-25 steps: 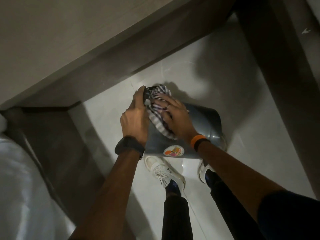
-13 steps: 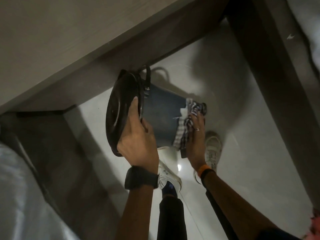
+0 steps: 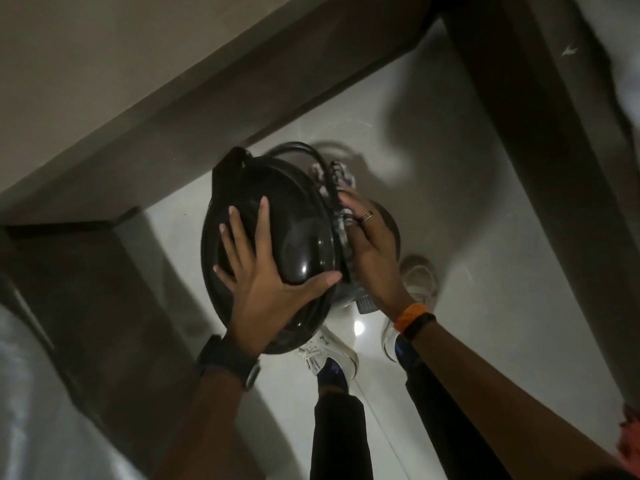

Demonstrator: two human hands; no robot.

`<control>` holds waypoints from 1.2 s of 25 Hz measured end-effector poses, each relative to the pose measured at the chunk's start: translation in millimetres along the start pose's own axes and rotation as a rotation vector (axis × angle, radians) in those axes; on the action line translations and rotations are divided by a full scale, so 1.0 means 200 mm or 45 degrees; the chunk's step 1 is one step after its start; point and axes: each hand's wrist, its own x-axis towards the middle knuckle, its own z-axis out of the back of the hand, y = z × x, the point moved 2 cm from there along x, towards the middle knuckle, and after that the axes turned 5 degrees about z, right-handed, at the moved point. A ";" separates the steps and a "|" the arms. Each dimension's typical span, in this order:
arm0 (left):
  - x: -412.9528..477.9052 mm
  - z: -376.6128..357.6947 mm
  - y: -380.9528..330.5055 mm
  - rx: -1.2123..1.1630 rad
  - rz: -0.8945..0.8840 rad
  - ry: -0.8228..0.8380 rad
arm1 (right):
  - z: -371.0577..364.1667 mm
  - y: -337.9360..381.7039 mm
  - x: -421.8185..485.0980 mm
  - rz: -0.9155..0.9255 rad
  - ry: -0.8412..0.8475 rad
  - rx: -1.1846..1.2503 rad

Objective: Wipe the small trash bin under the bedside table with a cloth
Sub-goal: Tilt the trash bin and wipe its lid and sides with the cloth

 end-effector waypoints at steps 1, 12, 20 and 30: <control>-0.03 0.01 0.04 -0.051 0.012 0.003 | 0.00 -0.02 0.04 0.034 0.061 -0.100; -0.32 -0.14 0.27 0.043 -0.126 0.031 | -0.08 0.06 0.07 -0.087 0.511 0.017; -0.35 -0.11 0.20 -0.256 0.024 0.059 | -0.13 0.09 0.10 0.006 0.557 -0.197; -0.44 -0.24 0.13 -0.072 0.042 -0.089 | 0.07 -0.30 0.22 -0.368 0.453 -0.497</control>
